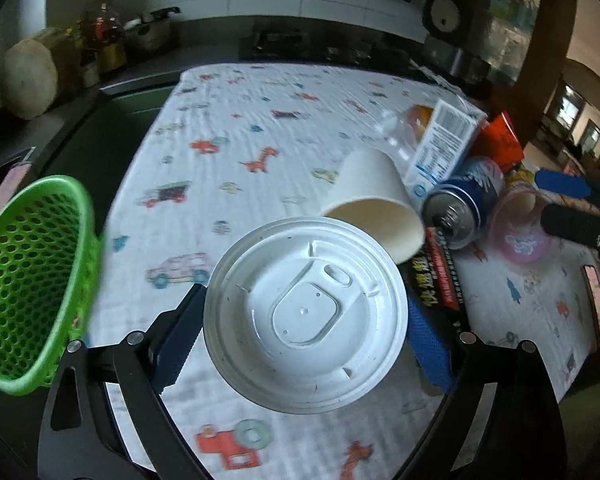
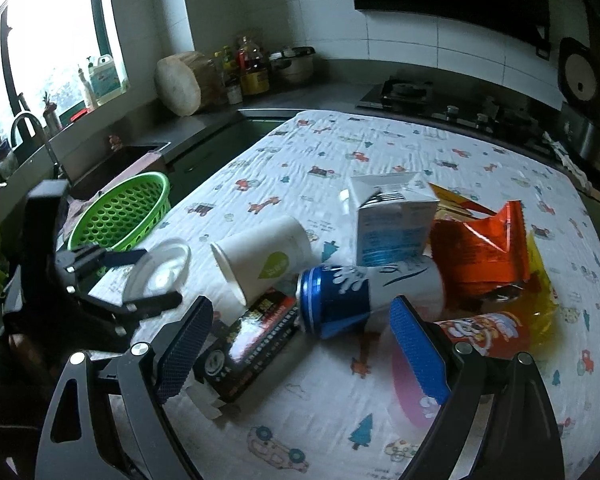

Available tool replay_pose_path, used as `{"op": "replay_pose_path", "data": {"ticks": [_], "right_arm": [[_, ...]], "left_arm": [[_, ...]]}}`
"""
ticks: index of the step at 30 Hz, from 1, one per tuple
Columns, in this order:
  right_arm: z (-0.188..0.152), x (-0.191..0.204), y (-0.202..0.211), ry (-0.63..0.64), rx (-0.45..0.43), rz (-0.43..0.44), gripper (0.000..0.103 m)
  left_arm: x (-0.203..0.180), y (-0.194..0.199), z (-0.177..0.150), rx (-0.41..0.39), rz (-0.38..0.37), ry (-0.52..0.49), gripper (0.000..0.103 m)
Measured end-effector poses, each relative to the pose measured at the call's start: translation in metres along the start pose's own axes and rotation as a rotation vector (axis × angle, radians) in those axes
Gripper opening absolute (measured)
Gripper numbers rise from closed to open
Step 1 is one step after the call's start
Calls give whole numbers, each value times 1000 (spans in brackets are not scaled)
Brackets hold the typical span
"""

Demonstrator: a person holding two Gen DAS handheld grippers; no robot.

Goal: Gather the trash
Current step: 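Carry the lid toward the basket with the left gripper while the right gripper grasps the white paper cup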

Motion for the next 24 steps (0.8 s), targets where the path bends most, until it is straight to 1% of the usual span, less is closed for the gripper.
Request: {"op": "replay_pose_path", "data": {"ticks": [5, 10, 14, 20, 22, 24], "right_arm": [[-6, 15, -10, 9, 25, 18, 87], [-4, 31, -21, 36, 40, 35, 86], [7, 44, -36, 98, 58, 54, 86], [20, 52, -62, 188, 98, 81, 86], [23, 53, -71, 207, 119, 114, 86], [26, 52, -80, 222, 137, 129, 86]], "left_arm": [[21, 14, 4, -33, 22, 40, 91], [33, 22, 5, -50, 20, 66, 91], [42, 28, 3, -60, 27, 72, 91], [55, 33, 1, -66, 39, 100, 91], [59, 33, 2, -66, 40, 108, 91], [61, 33, 3, -66, 39, 114, 91]]}}
Point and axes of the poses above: each gripper's, at about its wrist camera, not at the fingertips, and y roughly against the way its jaws point, x to its left, z to its top, the point moved 9 cm from there along -y, roughly the way its jaws point, and after that the axes turned 3 degrees about z, right-handed, at the moved point
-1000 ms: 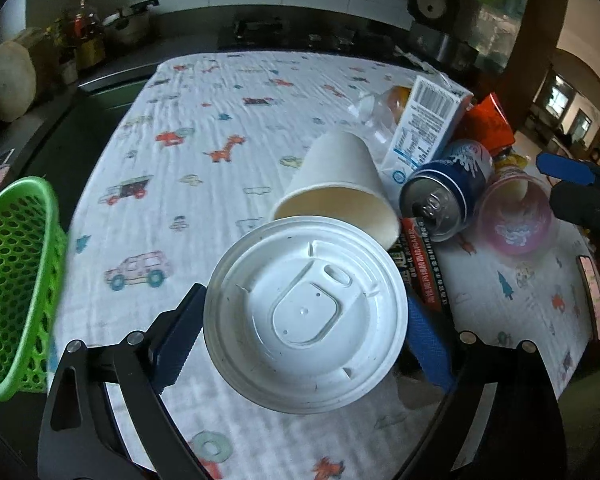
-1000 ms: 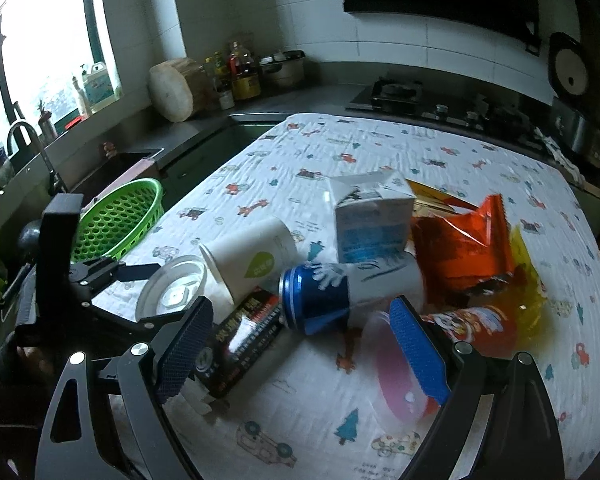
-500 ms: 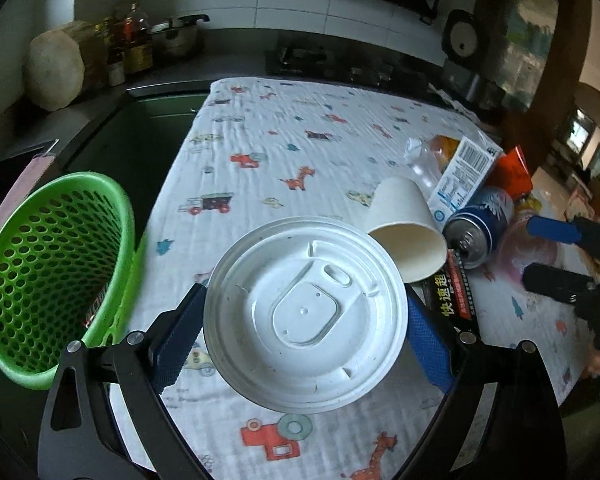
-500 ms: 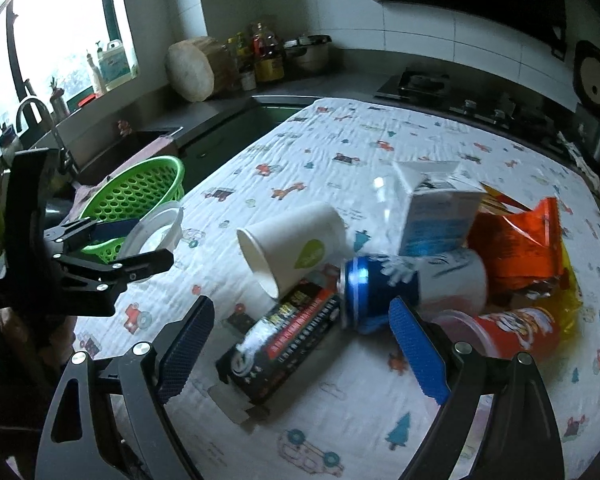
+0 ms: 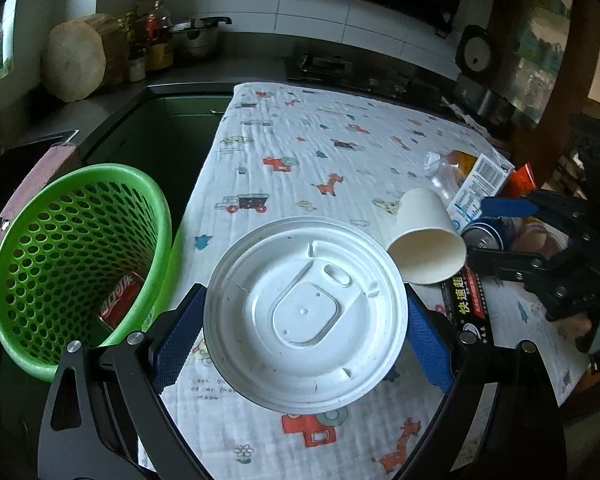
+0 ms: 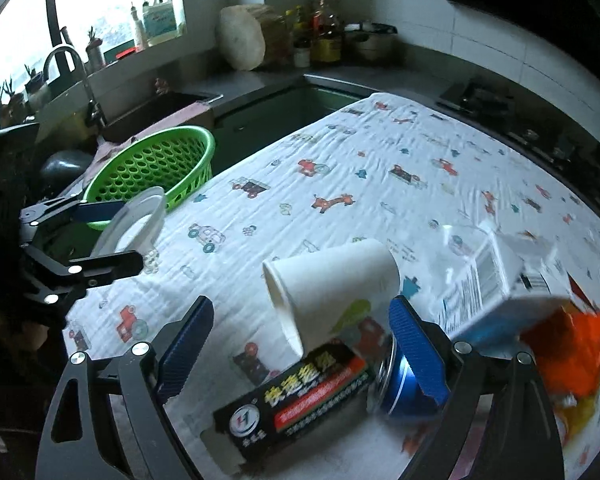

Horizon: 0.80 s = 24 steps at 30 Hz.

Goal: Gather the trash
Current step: 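Carry the lid toward the basket with the left gripper while the right gripper grasps the white paper cup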

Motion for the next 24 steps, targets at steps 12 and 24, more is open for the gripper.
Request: {"op": "replay_pose_path", "data": {"ticks": [12, 24], "right_arm": [[14, -16, -40, 76, 69, 8, 90], [23, -23, -59, 140, 144, -20, 92]], "left_arm": [[8, -12, 2, 20, 2, 22, 91], [16, -16, 2, 24, 10, 34, 91]]}}
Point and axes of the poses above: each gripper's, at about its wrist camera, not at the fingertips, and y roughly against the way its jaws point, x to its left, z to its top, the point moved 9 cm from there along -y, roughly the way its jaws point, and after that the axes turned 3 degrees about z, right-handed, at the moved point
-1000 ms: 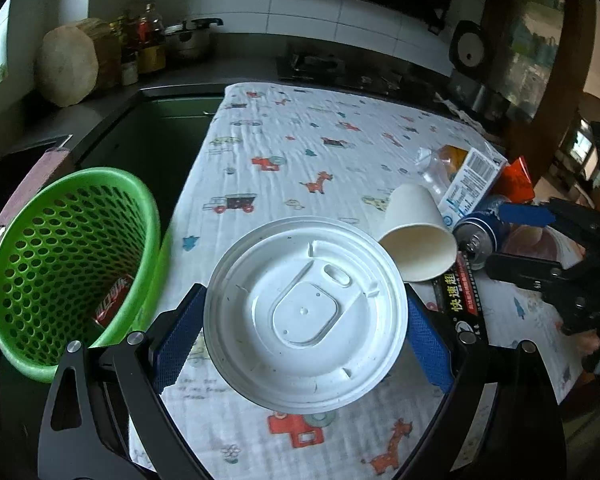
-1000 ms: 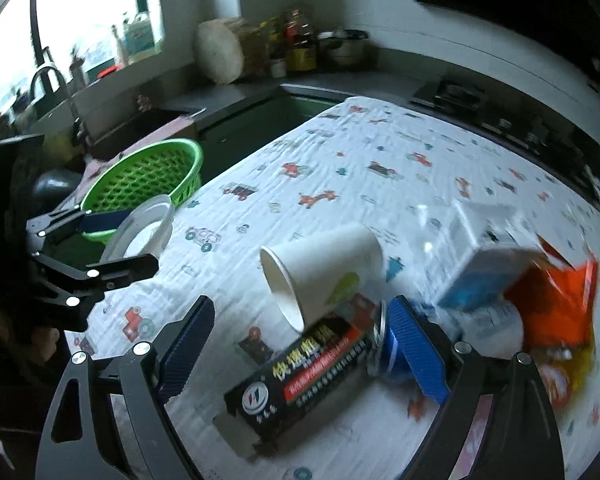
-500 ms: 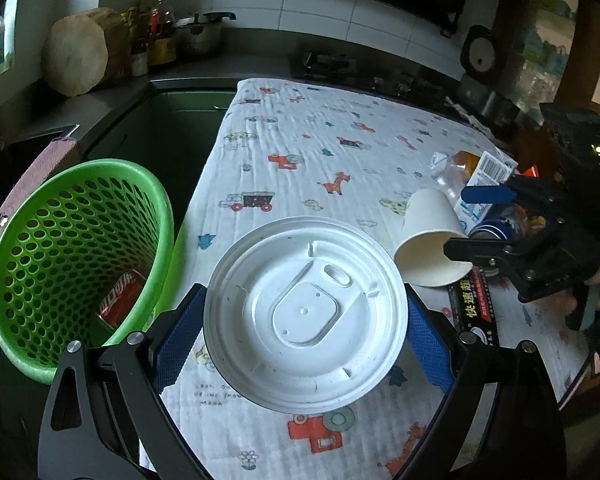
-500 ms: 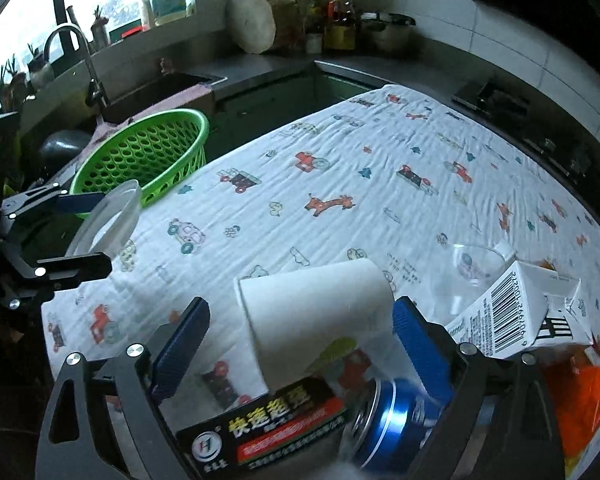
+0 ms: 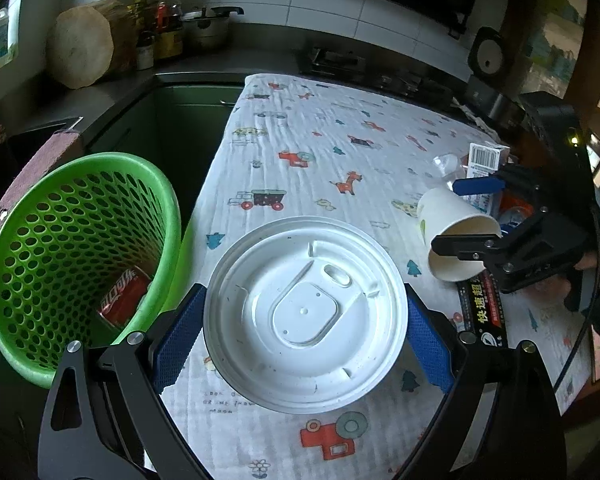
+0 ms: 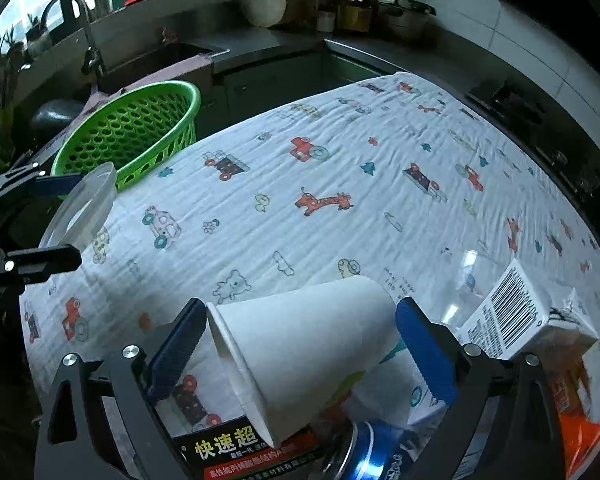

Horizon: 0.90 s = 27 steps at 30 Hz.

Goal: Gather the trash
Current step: 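Carry the lid toward the basket with the left gripper while the right gripper grasps the white paper cup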

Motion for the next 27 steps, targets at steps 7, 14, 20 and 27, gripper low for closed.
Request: {"op": "replay_pose_path", "data": {"ticks": [7, 14, 20, 27], "right_arm": [[-4, -1, -9, 40, 56, -7, 92], [-8, 3, -11, 36, 64, 23, 79], [-5, 10, -7, 19, 52, 31, 69], [1, 24, -4, 25, 57, 12, 53]], "left_arm": [[4, 0, 0, -1, 1, 6, 91], [10, 2, 0, -2, 6, 16, 91], [20, 9, 3, -17, 21, 30, 91], [47, 22, 10, -48, 44, 79, 91]]}}
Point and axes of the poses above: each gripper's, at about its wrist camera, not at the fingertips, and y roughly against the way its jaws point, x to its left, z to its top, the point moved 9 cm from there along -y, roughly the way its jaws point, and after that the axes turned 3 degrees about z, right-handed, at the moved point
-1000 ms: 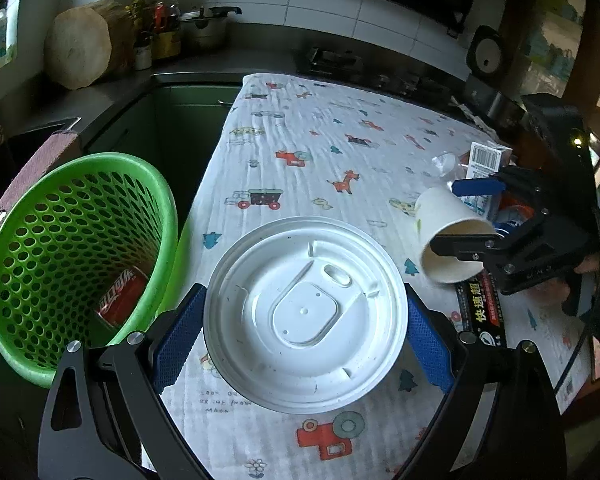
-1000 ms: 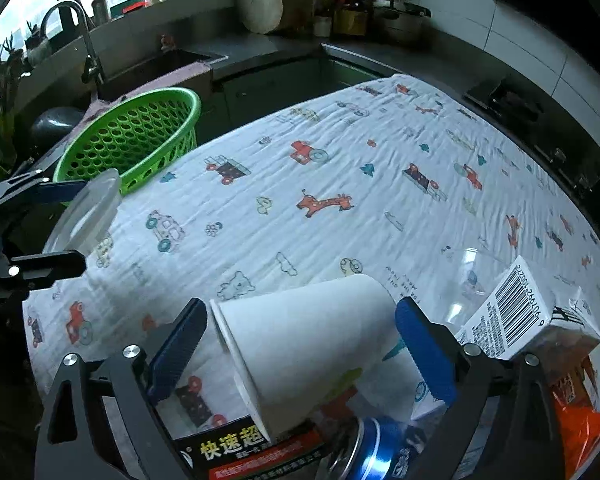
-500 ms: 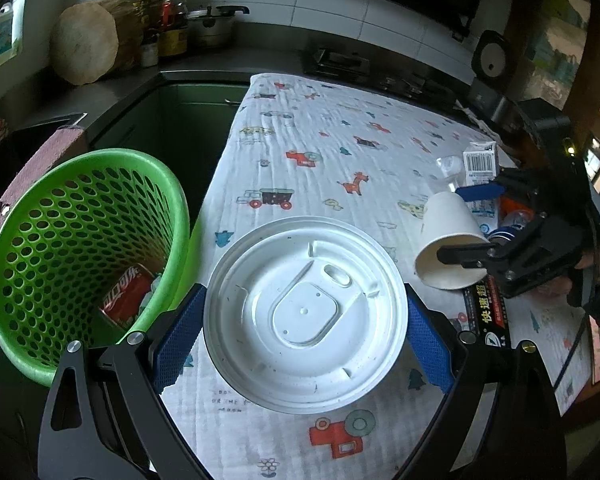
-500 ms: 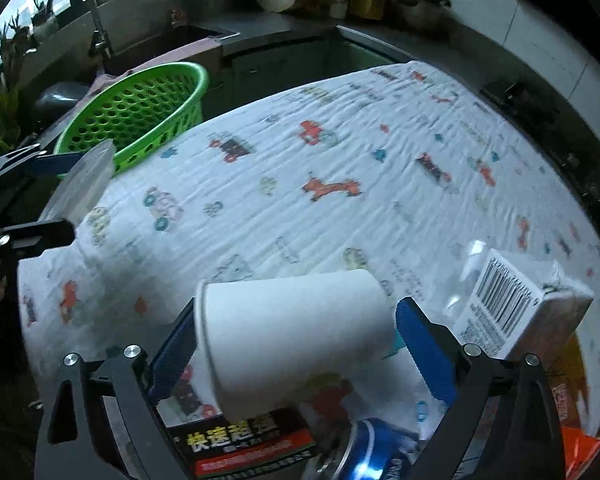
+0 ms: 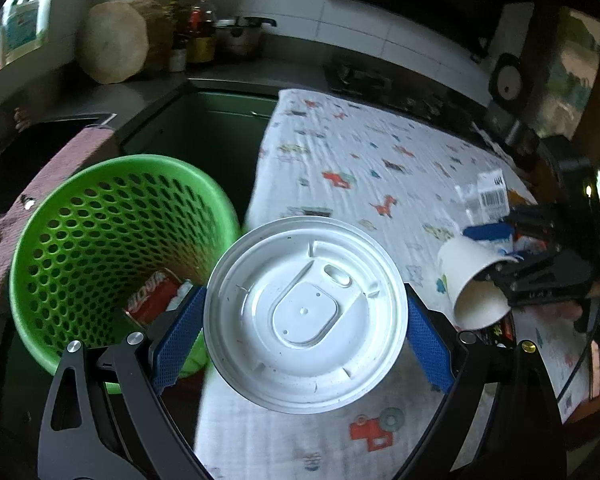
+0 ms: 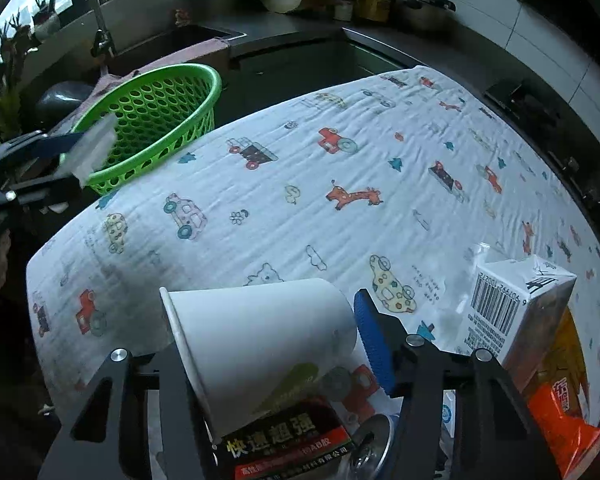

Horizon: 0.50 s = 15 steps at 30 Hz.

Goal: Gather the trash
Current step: 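Carry the lid toward the basket with the left gripper while the right gripper grasps the white paper cup, then release the lid into the basket with the left gripper while the right gripper carries the cup over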

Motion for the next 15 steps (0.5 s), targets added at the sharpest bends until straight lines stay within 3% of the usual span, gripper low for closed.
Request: {"op": "replay_pose_path", "data": {"ticks": [6, 13, 14, 15], "right_arm": [[4, 7, 3, -5, -23, -14, 42], [9, 17, 0, 19, -23, -29, 42], [10, 18, 0, 18, -25, -21, 47], [11, 18, -1, 19, -25, -18, 65]], "left_arm": [[22, 9, 5, -25, 32, 22, 91], [60, 13, 12, -40, 69, 89, 91], [64, 13, 12, -41, 74, 92, 91], [66, 14, 11, -41, 77, 93, 91]]}}
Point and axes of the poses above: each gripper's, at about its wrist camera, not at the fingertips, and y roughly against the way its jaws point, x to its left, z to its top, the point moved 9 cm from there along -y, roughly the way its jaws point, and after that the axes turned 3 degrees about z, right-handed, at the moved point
